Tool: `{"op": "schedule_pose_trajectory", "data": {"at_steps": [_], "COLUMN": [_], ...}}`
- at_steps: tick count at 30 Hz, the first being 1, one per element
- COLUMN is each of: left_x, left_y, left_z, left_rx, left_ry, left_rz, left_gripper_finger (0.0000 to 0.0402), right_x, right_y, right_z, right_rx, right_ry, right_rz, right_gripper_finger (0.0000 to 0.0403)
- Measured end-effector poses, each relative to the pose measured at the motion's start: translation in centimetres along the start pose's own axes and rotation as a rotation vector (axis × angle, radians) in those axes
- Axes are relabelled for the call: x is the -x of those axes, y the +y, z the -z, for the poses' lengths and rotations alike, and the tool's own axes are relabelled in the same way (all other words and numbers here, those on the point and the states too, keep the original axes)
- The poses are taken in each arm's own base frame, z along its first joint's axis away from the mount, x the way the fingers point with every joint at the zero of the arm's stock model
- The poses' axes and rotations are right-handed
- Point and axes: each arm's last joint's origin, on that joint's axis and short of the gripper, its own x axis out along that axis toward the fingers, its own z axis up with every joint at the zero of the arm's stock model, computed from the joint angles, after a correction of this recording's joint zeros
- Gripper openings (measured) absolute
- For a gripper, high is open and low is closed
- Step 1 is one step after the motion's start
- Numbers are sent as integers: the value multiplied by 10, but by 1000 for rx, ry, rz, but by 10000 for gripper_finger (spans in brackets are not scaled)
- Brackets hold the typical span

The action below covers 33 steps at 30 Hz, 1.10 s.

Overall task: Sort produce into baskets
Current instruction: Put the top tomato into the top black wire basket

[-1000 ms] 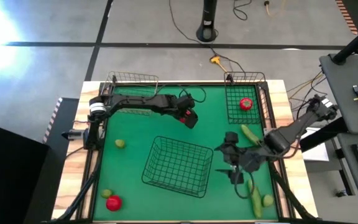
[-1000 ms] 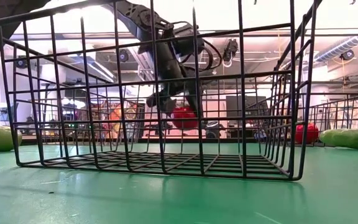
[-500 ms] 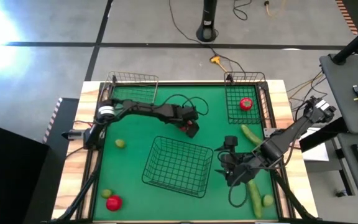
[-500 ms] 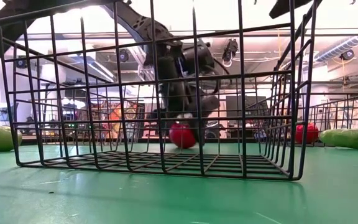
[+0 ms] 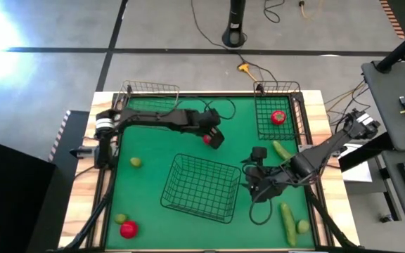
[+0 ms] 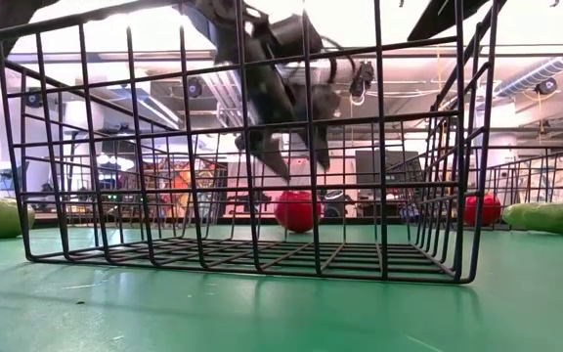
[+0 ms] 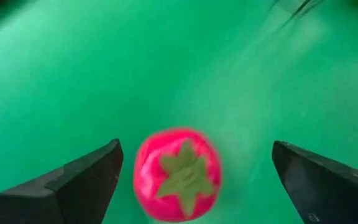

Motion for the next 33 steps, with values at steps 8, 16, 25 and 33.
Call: {"op": "schedule_pose_trajectory", "data": {"at_steps": [8,16,25,33], "left_x": [90,199,279,272], "left_y": [0,-12,-14,3], "left_z": [-8,20,81,153], "left_rx": [-6,-127,-285,-383], "left_ry": [-125,-275,-427,-530], "left_rz": [-7,26,90,114], "left_gripper_finger": [395,395,394,394], "right_x": [-20,-49,-109,-151], "right_y": [-38,-97,-144,-157], "right_z": [-5,-8,-2,2], "right_rx": [-37,13,102,147], "right_ry": [59,143,160,209], "right_rz": [89,-3,-128,-109], "right_gripper_finger": [368,368,368,368]}}
